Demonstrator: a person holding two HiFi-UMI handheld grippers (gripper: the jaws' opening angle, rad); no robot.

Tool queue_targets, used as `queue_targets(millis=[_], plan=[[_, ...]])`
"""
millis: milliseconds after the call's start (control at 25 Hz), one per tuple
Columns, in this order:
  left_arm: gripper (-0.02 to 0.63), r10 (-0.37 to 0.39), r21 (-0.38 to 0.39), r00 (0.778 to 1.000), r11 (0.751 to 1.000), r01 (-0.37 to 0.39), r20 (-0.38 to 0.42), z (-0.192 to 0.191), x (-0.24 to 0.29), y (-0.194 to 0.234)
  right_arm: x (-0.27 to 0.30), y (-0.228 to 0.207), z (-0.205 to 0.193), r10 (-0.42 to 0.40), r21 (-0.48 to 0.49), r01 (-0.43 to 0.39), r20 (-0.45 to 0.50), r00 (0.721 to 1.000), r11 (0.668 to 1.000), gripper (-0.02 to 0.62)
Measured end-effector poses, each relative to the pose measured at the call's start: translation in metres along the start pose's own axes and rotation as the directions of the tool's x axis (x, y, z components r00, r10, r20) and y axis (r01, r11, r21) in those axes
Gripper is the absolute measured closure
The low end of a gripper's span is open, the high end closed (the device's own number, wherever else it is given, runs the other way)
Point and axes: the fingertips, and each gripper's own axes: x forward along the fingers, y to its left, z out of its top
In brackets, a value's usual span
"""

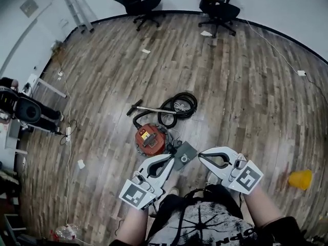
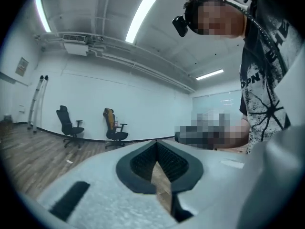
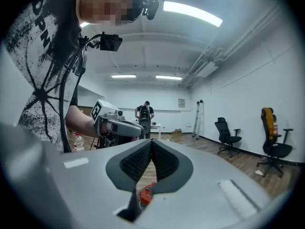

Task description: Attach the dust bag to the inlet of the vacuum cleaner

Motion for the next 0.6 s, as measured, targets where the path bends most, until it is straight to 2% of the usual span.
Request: queue_targets(millis=[200, 360, 480, 600], plan=[[0.606, 0.165, -0.029, 0.986, 0.986, -0.165, -0.014, -0.008, 0.003, 0.005, 0.006, -0.014, -0.007, 0.152, 0.013, -0.152, 0.009, 0.988, 0.988, 0.591], [0.606, 0.339, -0.066, 0.94, 0.939, -0.337, 0.024, -0.005, -0.004, 0.002, 0.007, -0.014, -0.015, 0.294, 0.035, -0.294, 0.007, 0.956, 0.955, 0.591], [0.605, 0.406, -0.094, 0.914, 0.91, -0.403, 0.008, -0.014, -0.018, -0.004, 0.015, -0.01, -0.025, 0.351, 0.052, -0.351, 0.005, 0.936, 0.935, 0.591], [0.604, 0.443, -0.118, 0.897, 0.89, -0.441, -0.013, -0.025, -0.031, -0.004, 0.026, -0.007, -0.035, 0.386, 0.045, -0.385, -0.01, 0.922, 0.922, 0.591]])
